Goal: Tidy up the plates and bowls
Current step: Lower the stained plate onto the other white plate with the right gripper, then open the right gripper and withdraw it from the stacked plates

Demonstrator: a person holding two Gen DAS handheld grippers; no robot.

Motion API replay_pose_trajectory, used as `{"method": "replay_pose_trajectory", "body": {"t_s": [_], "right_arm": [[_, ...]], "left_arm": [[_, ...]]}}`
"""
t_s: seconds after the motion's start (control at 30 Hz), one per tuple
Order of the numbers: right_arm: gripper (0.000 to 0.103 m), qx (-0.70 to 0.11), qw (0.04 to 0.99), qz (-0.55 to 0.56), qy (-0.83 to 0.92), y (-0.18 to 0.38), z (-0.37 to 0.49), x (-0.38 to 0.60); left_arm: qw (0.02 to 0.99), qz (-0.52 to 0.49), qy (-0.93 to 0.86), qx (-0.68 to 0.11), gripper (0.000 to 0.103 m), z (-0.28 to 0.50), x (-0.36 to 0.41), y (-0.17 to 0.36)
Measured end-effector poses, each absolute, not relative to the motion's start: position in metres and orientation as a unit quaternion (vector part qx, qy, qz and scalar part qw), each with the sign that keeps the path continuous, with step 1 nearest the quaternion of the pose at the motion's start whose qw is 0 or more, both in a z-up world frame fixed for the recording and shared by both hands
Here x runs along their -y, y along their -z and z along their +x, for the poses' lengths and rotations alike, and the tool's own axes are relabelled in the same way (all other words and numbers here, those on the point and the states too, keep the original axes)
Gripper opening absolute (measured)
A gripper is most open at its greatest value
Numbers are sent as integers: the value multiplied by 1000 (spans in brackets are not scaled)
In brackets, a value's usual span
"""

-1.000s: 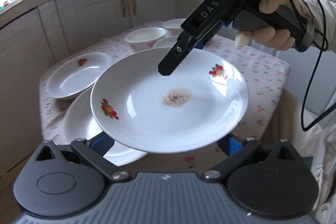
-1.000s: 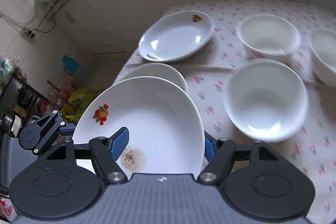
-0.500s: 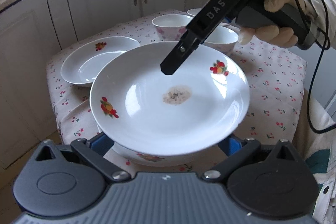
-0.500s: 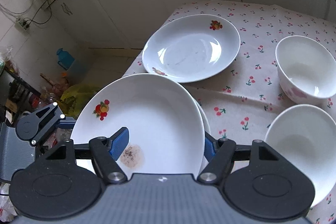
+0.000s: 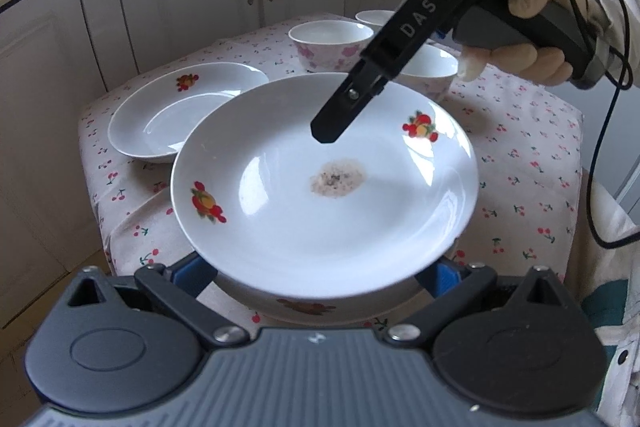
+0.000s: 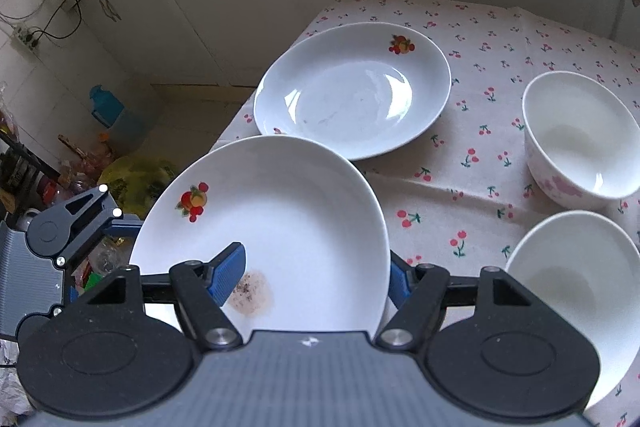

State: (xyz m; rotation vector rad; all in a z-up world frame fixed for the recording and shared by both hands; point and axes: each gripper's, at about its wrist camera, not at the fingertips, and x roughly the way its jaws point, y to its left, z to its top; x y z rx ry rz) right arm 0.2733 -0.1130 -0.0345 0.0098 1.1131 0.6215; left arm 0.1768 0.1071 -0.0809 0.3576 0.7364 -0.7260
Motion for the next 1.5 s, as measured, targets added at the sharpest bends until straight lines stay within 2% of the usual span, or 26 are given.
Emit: {"method": "replay_pose_trajectory", "body": {"t_s": [0.97,1.5], "right_arm": [[78,-524,810,-20,-261,29,259,107],[86,-521,814,-58,-251,28,232,101]], "left_arm": [[848,192,338,-361,102,183,-106,81],[859,202,313,-351,102,173,-102,77]]}}
